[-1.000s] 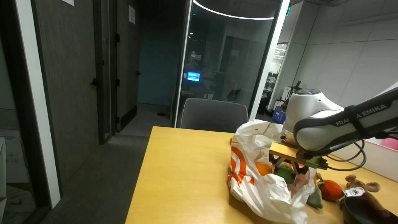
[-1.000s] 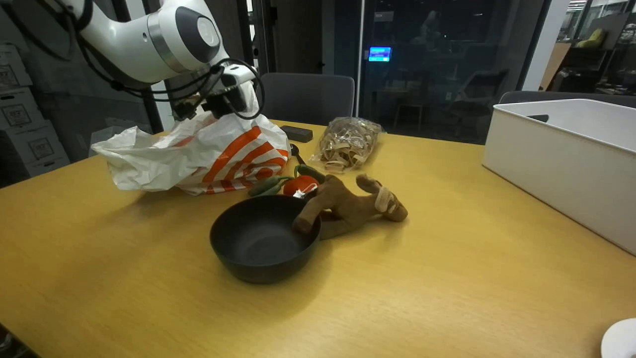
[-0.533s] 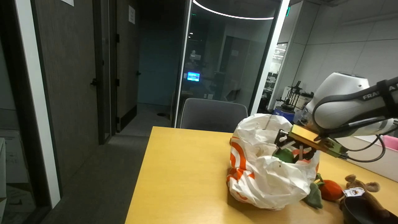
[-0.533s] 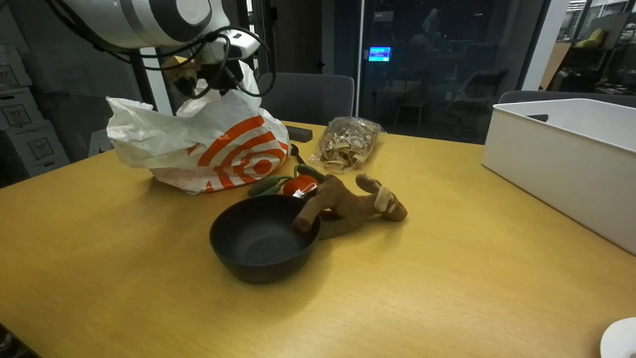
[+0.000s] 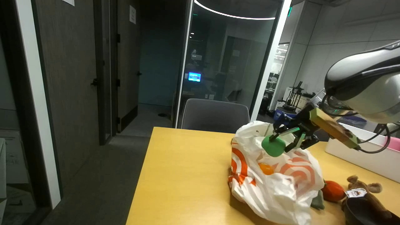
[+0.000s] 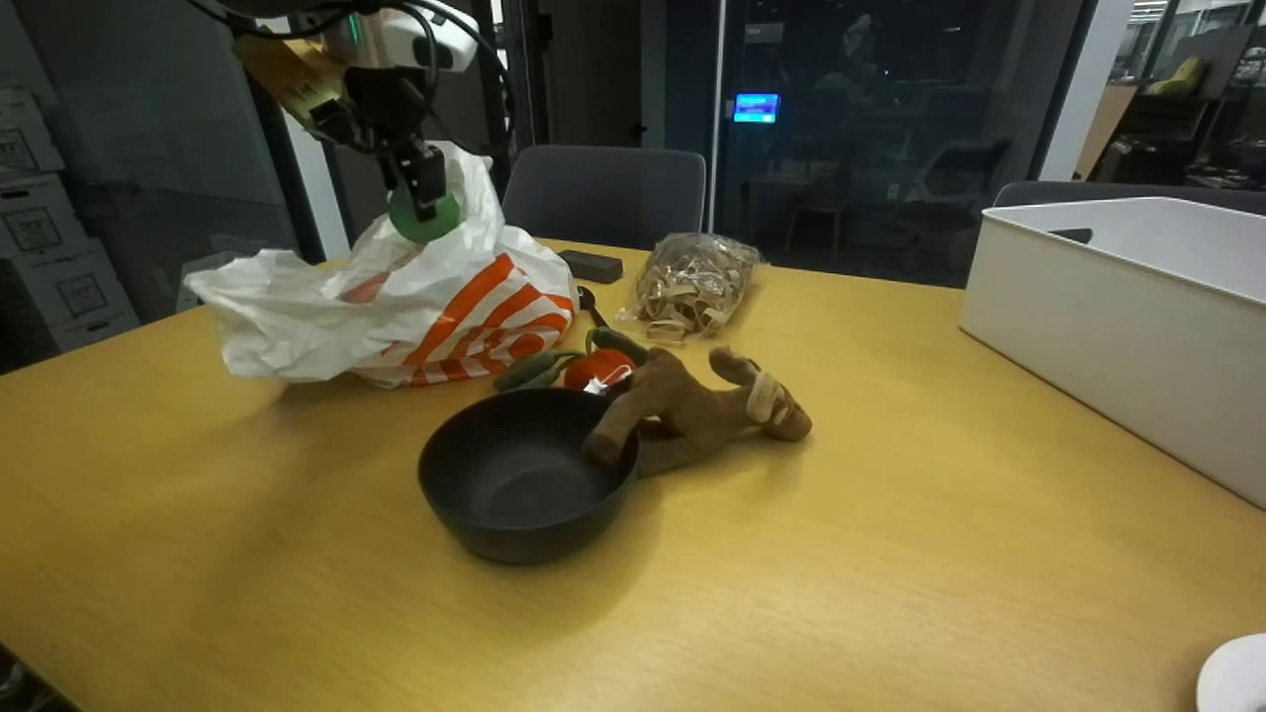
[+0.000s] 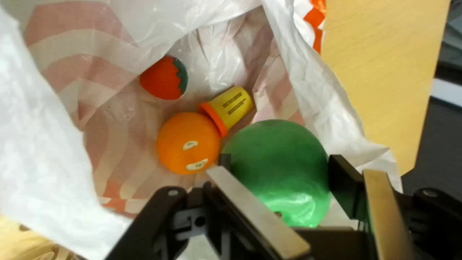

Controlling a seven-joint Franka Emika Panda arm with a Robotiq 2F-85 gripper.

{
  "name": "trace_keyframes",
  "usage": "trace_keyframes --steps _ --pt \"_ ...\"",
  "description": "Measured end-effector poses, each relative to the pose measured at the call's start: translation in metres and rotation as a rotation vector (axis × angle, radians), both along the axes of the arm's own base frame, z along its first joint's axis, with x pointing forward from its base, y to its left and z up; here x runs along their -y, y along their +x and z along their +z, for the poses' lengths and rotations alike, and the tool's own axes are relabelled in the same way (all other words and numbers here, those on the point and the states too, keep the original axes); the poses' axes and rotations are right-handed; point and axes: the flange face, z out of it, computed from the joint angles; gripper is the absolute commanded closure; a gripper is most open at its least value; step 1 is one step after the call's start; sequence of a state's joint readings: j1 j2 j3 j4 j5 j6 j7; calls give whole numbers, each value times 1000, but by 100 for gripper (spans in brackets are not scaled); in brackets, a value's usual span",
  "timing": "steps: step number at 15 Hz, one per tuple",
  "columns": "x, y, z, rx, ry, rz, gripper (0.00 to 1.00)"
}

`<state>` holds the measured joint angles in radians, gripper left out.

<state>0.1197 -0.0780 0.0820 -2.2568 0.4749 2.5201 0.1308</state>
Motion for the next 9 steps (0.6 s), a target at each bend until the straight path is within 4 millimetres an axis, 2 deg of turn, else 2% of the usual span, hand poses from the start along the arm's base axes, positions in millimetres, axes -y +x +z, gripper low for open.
trace_keyframes --steps 2,6,9 --pt "13 -12 16 -17 13 98 57" --pt "68 -44 42 -70 -56 135 57" --pt "103 -71 52 -107 -67 121 57"
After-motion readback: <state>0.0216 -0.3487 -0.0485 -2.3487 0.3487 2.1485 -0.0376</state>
